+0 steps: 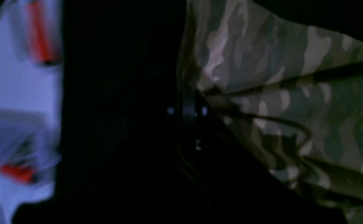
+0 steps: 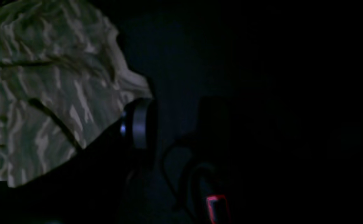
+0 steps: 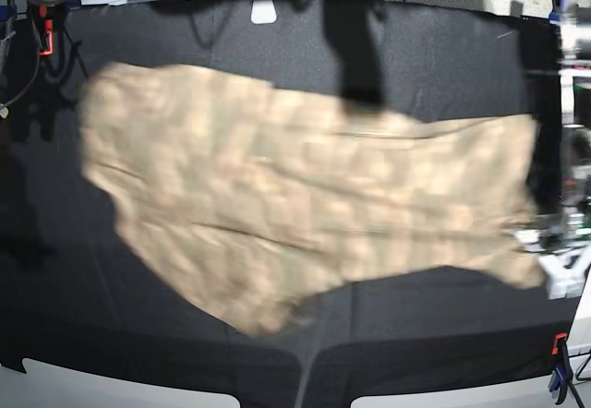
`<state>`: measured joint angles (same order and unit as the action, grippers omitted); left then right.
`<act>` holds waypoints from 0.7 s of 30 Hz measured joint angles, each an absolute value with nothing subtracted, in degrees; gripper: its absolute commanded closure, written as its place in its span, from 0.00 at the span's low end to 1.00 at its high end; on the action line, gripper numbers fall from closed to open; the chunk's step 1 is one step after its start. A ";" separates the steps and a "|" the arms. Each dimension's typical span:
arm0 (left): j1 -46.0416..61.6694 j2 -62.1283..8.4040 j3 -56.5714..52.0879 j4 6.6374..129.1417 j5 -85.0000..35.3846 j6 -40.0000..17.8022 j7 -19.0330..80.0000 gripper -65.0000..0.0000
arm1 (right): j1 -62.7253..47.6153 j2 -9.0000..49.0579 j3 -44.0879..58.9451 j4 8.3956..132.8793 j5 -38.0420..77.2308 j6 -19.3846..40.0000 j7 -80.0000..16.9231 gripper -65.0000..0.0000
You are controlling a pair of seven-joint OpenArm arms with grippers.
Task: Layout the t-shirt on the table in an organized manner, then fold the t-shirt properly
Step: 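Pull the grasped edge with the left gripper to spread the shirt out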
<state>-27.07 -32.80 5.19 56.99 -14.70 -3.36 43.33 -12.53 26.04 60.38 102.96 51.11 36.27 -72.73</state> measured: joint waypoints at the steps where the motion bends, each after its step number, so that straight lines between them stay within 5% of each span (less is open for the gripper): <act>1: -27.09 -33.04 5.17 56.99 -14.72 -3.38 44.14 1.00 | -12.53 26.04 60.38 102.96 52.60 36.27 -72.73 0.59; 10: -26.85 -28.86 5.19 56.99 -18.17 -3.55 44.88 1.00 | -9.76 25.41 60.03 102.96 56.05 36.32 -72.95 0.59; 13: -26.83 -27.90 5.19 56.99 -17.87 -3.53 44.84 0.65 | -7.68 25.43 57.74 102.96 56.18 38.20 -72.88 0.59; 15: -26.85 -27.46 5.19 56.99 -15.97 -3.57 44.80 0.52 | -6.50 25.41 54.63 102.96 55.96 38.39 -72.86 0.59; 21: -26.85 -27.66 5.17 56.99 -10.31 0.67 44.99 0.49 | -2.46 21.76 42.65 97.86 36.32 38.61 -58.72 0.59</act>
